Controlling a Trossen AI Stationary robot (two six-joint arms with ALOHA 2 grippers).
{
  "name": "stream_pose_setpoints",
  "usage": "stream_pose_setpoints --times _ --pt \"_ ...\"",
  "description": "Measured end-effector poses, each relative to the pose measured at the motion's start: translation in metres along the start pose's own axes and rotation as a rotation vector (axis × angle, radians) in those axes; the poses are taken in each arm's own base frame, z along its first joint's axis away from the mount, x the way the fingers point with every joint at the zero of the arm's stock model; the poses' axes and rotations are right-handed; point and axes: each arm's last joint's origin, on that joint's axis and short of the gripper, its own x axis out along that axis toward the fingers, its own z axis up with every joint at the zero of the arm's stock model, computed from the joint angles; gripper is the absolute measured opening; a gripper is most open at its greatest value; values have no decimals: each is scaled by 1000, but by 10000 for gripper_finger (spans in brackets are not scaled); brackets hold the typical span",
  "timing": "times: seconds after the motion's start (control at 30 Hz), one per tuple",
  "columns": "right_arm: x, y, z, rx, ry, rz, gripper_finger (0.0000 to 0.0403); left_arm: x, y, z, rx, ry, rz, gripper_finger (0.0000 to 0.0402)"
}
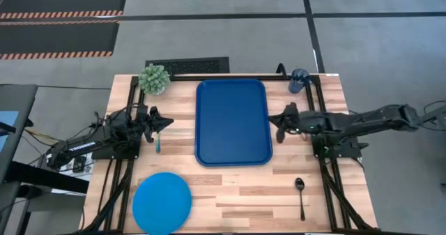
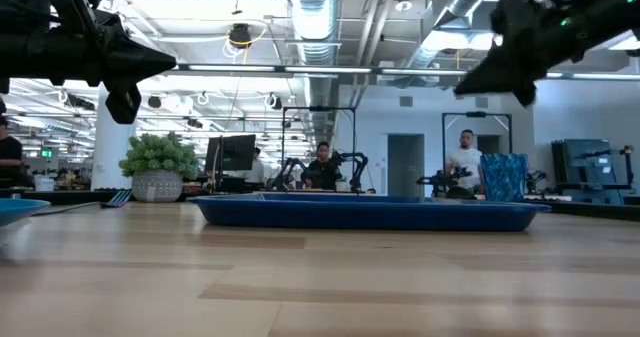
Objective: Pick and place plate/cup/fork/spoon on tray
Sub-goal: Adjust the blue tray on the table
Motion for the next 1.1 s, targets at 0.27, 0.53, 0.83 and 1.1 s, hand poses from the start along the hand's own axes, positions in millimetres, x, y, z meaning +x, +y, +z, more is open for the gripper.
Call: stream_pose_setpoints --times 0.27,0.53,0.83,1.1 --pt "25 -32 -14 284 237 -240 109 0 0 0 34 0 0 0" --pt "41 -64 -13 416 312 -319 193 0 0 0 46 1 -2 0" --pt "66 -87 -16 548 349 -315 218 0 0 0 68 0 0 0" --pt "87 -92 -30 586 388 -321 198 0 0 0 69 1 0 0"
